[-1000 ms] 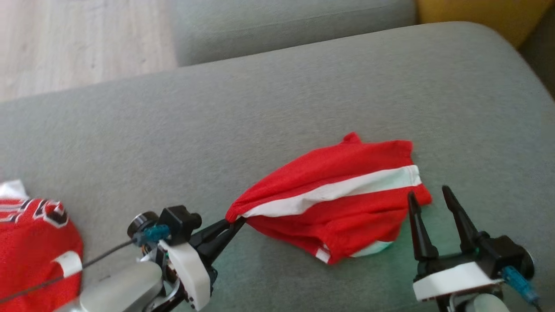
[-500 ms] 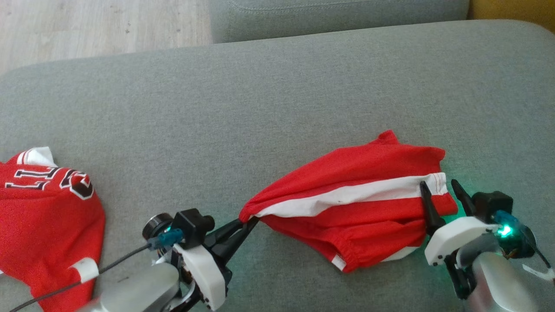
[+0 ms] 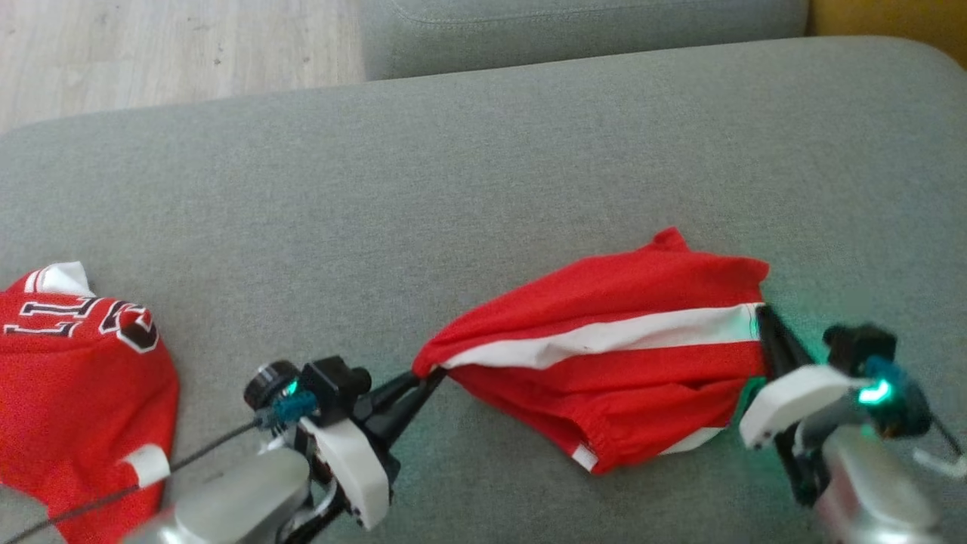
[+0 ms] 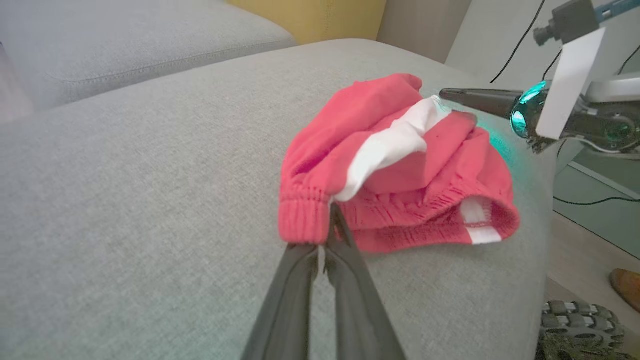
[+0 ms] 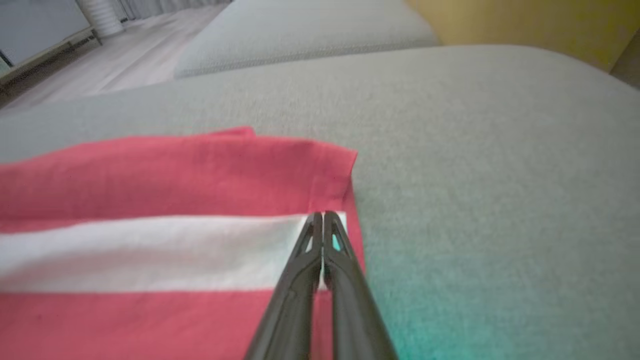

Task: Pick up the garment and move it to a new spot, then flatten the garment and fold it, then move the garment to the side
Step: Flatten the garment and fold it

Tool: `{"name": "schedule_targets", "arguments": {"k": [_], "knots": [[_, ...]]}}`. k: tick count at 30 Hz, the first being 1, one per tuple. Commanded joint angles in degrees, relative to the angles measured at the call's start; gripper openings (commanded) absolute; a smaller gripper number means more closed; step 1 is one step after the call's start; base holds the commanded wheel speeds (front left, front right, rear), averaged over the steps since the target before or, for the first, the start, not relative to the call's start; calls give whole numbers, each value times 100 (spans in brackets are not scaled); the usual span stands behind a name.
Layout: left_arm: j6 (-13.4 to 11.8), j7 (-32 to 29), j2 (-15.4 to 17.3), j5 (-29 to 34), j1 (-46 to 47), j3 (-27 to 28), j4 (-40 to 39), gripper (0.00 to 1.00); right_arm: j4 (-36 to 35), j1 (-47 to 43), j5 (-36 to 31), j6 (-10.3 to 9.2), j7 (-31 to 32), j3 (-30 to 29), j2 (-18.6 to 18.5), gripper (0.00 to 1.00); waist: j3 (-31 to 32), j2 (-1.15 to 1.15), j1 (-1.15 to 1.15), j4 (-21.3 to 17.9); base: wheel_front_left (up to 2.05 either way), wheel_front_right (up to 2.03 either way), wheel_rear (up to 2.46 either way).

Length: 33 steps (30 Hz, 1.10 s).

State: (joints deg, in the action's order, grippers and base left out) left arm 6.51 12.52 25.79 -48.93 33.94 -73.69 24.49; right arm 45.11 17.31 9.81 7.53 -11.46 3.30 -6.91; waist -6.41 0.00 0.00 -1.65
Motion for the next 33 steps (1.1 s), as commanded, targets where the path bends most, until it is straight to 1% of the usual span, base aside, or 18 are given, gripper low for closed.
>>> {"name": "schedule_targets", "arguments": {"k": [1, 3, 6, 7, 8, 9, 13, 20, 21, 22, 23, 24, 25, 27, 28, 29, 33], "knots": [[-24, 78, 148, 94, 431, 297, -43, 0, -216, 388, 78, -4, -100, 153, -141, 0, -36, 0, 0, -41, 0, 0, 0], [-20, 65, 193, 174, 622, 319, -4, 0, -242, 524, 140, -4, -94, 226, -212, 0, -67, 0, 0, -101, 0, 0, 0], [-8, 3, 210, 214, 821, 332, -15, 0, -218, 636, 415, -4, 172, 442, -244, 0, -154, 0, 0, -155, 0, 0, 0], [-3, -14, 215, 226, 851, 325, -16, 0, -207, 641, 511, -4, 255, 504, -266, 2, -172, 0, 0, -167, 0, 0, 0], [0, -23, 222, 233, 860, 317, -15, 0, -188, 632, 592, -4, 336, 569, -286, 64, -186, 0, 0, -180, 0, 0, 0], [4, -26, 230, 233, 850, 309, -10, 0, -165, 610, 659, -4, 409, 636, -305, 100, -196, 0, 0, -190, 0, 0, 0], [14, -17, 272, 230, 753, 274, 42, 0, -85, 455, 898, -4, 596, 820, -331, 100, -192, 0, 0, -202, 0, 0, 0], [17, 20, 299, 209, 688, 272, 88, 0, -110, 161, 1094, -4, 664, 1063, -340, 100, -132, 0, 0, -170, 0, 0, 0], [2, 33, 305, 214, 673, 270, 93, 0, -134, 107, 1104, -4, 622, 1123, -371, 85, -130, 0, 0, -160, 0, 0, 0], [-9, 37, 311, 220, 666, 269, 97, 0, -144, 94, 1095, -4, 598, 1147, -386, 78, -135, 0, 0, -156, 0, 0, 0], [-16, 42, 318, 226, 661, 267, 101, 0, -159, 91, 1084, -4, 570, 1170, -396, 74, -143, 0, 0, -153, 0, 0, 0], [-22, 46, 326, 231, 659, 267, 104, 0, -177, 98, 1064, -4, 537, 1191, -409, 51, -159, 0, 0, -149, 0, 0, 0], [-27, 49, 337, 234, 659, 267, 116, 0, -189, 112, 1029, -4, 502, 1195, -431, 39, -173, 0, 0, -148, 0, 0, 0], [-34, 56, 351, 249, 669, 265, 134, 0, -206, 146, 960, -4, 450, 1190, -459, 34, -198, 0, 0, -142, 0, 0, 0], [-35, 60, 354, 253, 676, 267, 140, 0, -221, 161, 950, -4, 434, 1193, -461, 6, -208, 0, 0, -139, 0, 0, 0], [-35, 64, 355, 251, 685, 271, 147, 0, -234, 175, 946, -4, 430, 1191, -467, 0, -216, 0, 0, -134, 0, 0, 0], [-34, 88, 356, 275, 747, 287, 190, 0, -314, 256, 868, -4, 381, 1153, -558, 0, -229, 0, 0, -127, 0, 0, 0]]}}
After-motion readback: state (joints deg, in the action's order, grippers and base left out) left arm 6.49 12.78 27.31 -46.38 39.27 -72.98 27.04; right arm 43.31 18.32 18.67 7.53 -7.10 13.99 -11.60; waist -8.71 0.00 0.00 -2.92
